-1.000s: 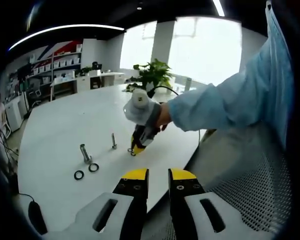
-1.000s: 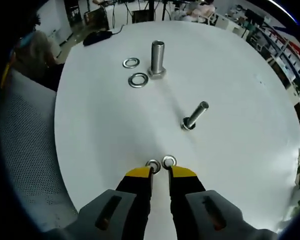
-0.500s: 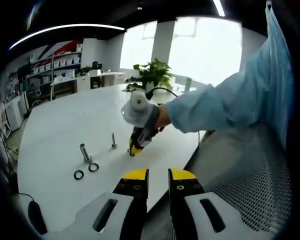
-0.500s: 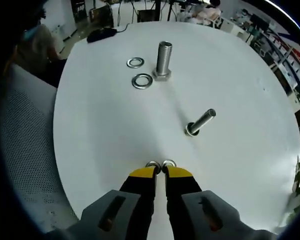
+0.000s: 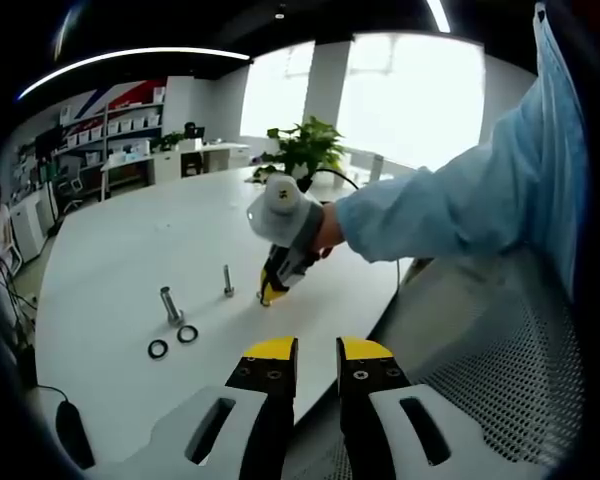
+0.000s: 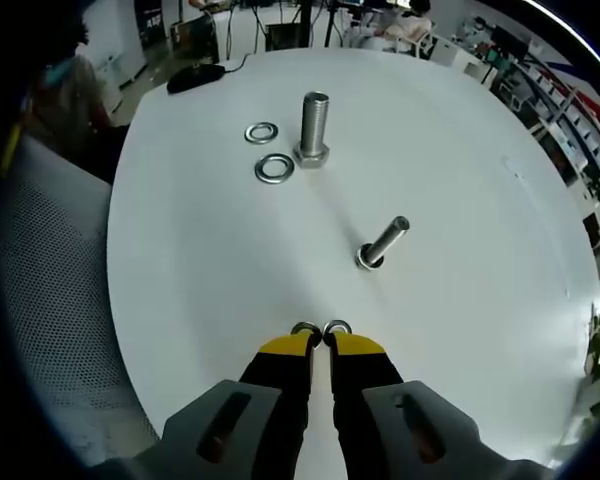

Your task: Place the washer onto the threaded stud by aligning its center hole with the stud, sliding it down to the base, and recovering from edge contact or off-axis alignment until the washer reaches the visible bottom stop.

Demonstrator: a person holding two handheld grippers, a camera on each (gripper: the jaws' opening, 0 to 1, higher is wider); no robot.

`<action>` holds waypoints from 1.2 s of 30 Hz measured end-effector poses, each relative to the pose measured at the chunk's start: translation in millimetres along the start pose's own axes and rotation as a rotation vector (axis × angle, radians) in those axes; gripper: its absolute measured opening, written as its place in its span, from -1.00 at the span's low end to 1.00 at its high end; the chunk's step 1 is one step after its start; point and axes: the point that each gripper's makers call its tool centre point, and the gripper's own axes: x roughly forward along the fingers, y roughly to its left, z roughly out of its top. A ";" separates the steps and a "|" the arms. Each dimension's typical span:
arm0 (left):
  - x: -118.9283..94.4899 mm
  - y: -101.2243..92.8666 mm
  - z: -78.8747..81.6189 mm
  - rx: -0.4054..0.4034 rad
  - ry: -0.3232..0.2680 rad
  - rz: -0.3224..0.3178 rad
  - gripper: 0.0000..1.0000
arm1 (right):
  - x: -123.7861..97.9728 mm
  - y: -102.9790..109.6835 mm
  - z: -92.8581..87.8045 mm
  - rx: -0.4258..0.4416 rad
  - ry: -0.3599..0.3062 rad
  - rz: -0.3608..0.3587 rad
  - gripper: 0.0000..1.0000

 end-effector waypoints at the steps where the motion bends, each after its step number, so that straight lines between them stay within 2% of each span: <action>1: 0.2 0.3 0.1 0.000 0.000 0.001 -0.74 | -0.8 -0.9 0.5 0.001 -0.003 -0.002 -0.83; 15: 0.8 0.6 -0.2 -0.002 0.003 0.003 -0.74 | 7.7 1.3 -7.3 0.017 0.011 0.001 -0.83; 26: 0.4 -0.5 -1.5 -0.003 0.008 -0.003 -0.74 | 3.6 -0.8 -7.8 0.047 -0.005 -0.007 -0.83; 32: 0.6 -1.3 -2.1 -0.004 0.012 -0.008 -0.74 | 7.3 7.9 -10.9 0.055 0.008 0.021 -0.83; 33: 0.8 -1.3 -2.0 -0.004 0.012 -0.008 -0.74 | 9.4 4.1 -5.4 0.041 -0.028 0.003 -0.83; 34: 0.5 -1.4 -2.2 -0.004 0.012 -0.008 -0.74 | 9.2 6.2 -10.0 0.060 -0.003 0.010 -0.82; 36: 0.6 -1.3 -2.1 -0.005 0.012 -0.009 -0.74 | 9.1 5.6 -9.7 0.063 0.002 0.012 -0.81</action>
